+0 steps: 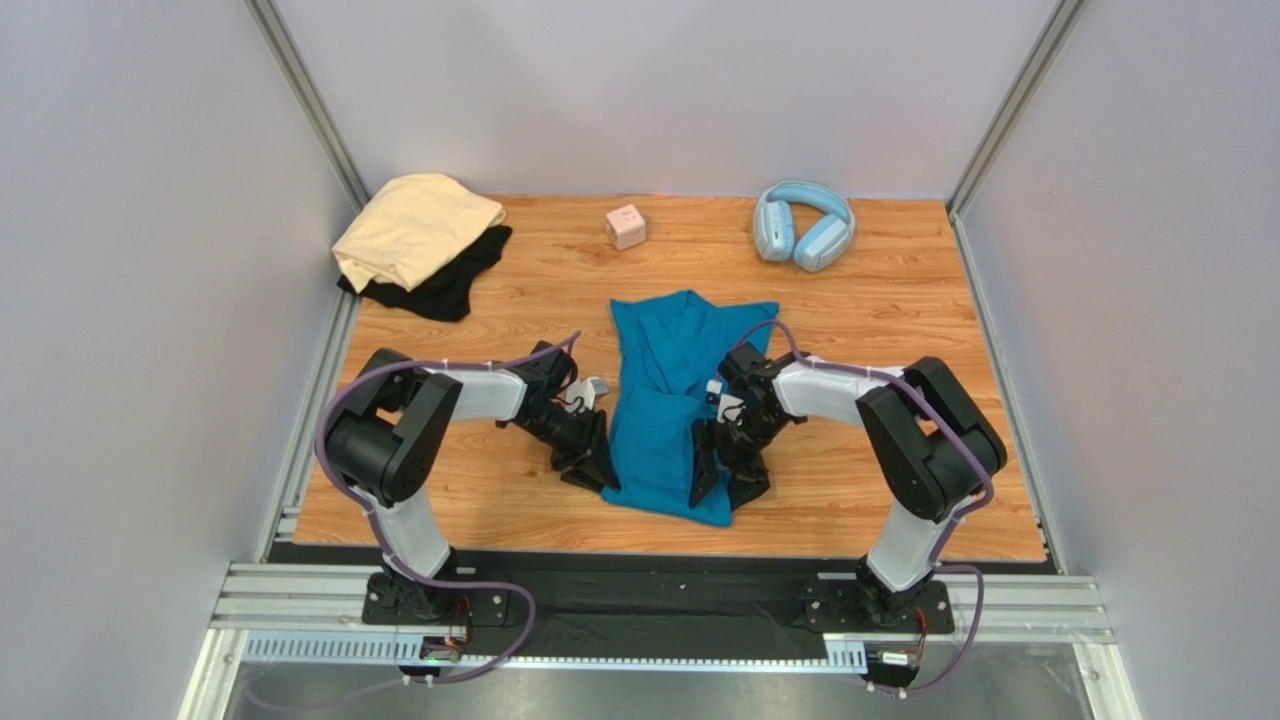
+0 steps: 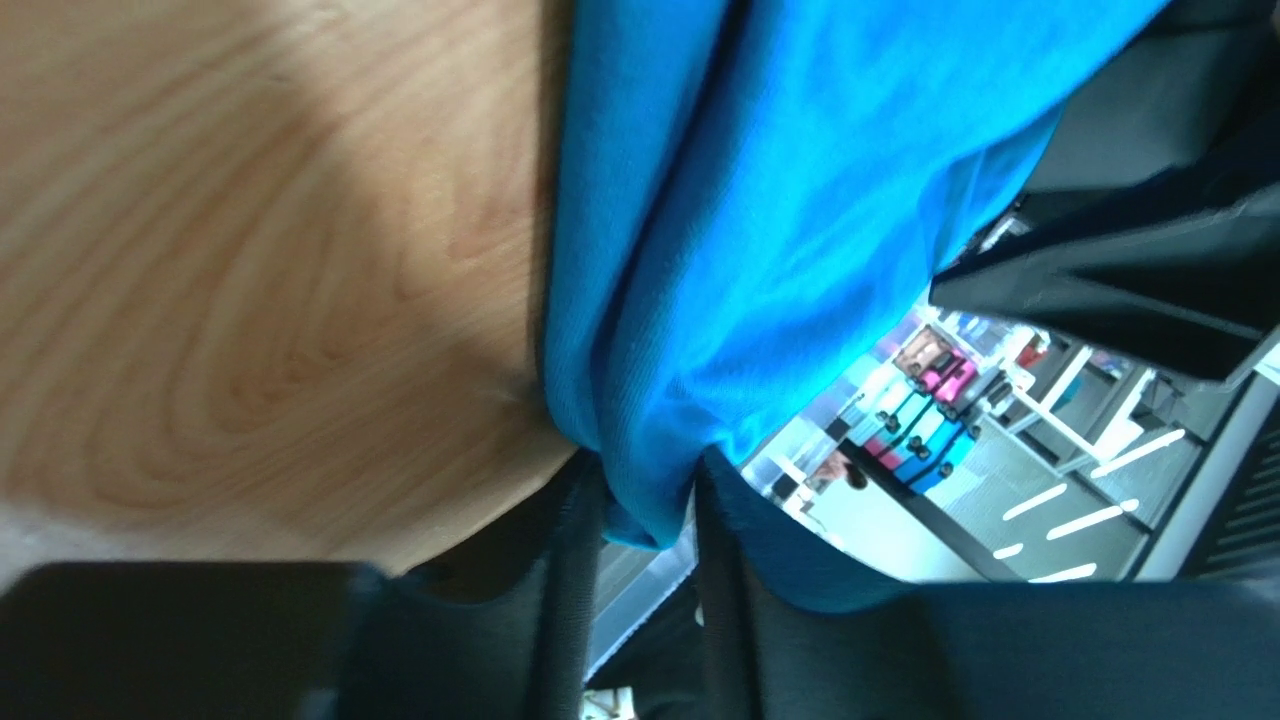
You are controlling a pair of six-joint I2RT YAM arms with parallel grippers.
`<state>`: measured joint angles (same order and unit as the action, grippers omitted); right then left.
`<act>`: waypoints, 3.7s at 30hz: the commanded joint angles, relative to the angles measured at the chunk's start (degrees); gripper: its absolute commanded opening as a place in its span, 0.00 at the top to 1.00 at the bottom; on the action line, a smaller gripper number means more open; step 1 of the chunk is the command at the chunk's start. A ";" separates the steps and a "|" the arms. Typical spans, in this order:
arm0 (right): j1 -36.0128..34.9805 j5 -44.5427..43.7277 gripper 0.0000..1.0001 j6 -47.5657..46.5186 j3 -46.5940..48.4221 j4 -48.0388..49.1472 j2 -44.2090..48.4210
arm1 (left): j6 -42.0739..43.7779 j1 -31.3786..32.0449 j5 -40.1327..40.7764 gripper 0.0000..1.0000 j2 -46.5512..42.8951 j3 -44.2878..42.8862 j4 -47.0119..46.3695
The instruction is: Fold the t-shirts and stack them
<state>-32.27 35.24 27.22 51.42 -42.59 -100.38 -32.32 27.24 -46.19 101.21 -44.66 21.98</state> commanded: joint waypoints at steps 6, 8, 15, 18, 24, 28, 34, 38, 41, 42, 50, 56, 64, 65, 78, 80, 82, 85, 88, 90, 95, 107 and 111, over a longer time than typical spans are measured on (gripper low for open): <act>-3.32 -10.63 0.38 -2.17 -3.60 6.82 -5.27 | 1.55 0.44 6.47 0.74 1.98 0.72 -1.06; -3.32 -10.99 0.42 -2.26 -4.48 7.17 -4.65 | 1.73 0.44 6.47 0.79 1.89 0.72 -1.06; -3.32 -10.99 1.00 -2.17 -4.31 6.82 -4.21 | 2.34 0.44 5.33 0.96 1.54 0.63 -0.88; -3.32 -11.69 1.00 -2.26 -4.05 5.85 -2.55 | 2.87 0.44 4.98 0.97 0.92 1.07 -0.88; -3.32 -15.20 0.61 -4.28 -3.34 1.29 0.97 | 3.75 0.44 4.80 0.98 0.66 1.07 -0.18; -3.32 -20.03 0.45 -3.32 -5.79 -1.53 6.50 | 4.63 0.44 5.06 0.86 0.92 0.28 1.48; -3.32 -18.46 0.43 0.46 -8.44 -1.89 9.85 | 6.38 0.44 5.59 0.72 1.36 -0.25 3.68; -3.24 -17.49 0.43 2.13 -8.97 0.57 8.80 | 6.74 0.44 5.41 0.71 1.45 -0.25 4.21; -3.32 -16.00 0.43 2.13 -9.23 2.59 6.78 | 6.91 0.44 5.33 0.71 1.10 -0.16 4.39; -3.41 -14.69 0.43 2.22 -9.49 3.38 6.25 | 7.00 0.44 5.33 0.71 1.10 -0.07 4.48; -4.03 -9.32 0.43 3.89 -10.64 10.42 1.33 | 7.35 0.44 4.71 0.72 1.10 0.45 4.48; -4.91 -9.75 0.80 4.15 -8.80 9.89 2.11 | 7.44 0.44 4.89 0.94 -0.22 0.81 4.57; -4.99 -11.07 1.00 2.93 -4.66 6.92 2.02 | 8.06 0.44 4.09 1.00 -1.27 0.90 4.92; -4.99 -11.42 1.00 2.58 -4.23 6.03 2.46 | 8.06 0.44 4.10 1.00 -1.71 0.90 5.18; -4.99 -22.75 1.00 1.69 7.63 -9.34 16.08 | 11.83 0.35 12.88 1.00 -12.35 -11.05 17.66; -4.99 -24.69 1.00 1.34 11.05 -10.84 16.62 | 12.10 0.27 14.28 1.00 -12.70 -14.46 18.88; -4.99 -27.50 1.00 0.47 13.26 -12.43 16.79 | 12.36 0.00 15.69 1.00 -12.35 -16.85 19.50; -4.82 -30.84 1.00 -0.41 17.22 -14.10 15.48 | 12.45 -0.70 17.27 1.00 -10.25 -21.68 19.86; -4.56 -34.09 1.00 -1.91 21.26 -15.33 13.03 | 12.98 -1.31 20.34 1.00 -6.47 -28.00 21.35; -3.77 -35.16 1.00 -3.05 24.41 -16.20 11.70 | 13.24 -1.58 22.72 1.00 -2.96 -33.71 23.19; -0.17 -38.93 1.00 -5.07 31.27 -17.53 4.86 | 14.30 -2.02 26.77 1.00 6.78 -47.67 26.35; 7.31 -43.50 1.00 -7.97 45.60 -17.09 -10.18 | 14.74 -2.11 29.76 1.00 27.36 -73.89 29.35; 8.89 -44.38 1.00 -8.76 49.47 -16.21 -13.52 | 14.56 -2.20 30.72 1.00 31.15 -78.55 29.44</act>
<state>-24.86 -5.41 20.49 95.48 -59.00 -111.98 -18.90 25.47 -17.89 130.41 -118.04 50.48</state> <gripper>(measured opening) 0.014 0.036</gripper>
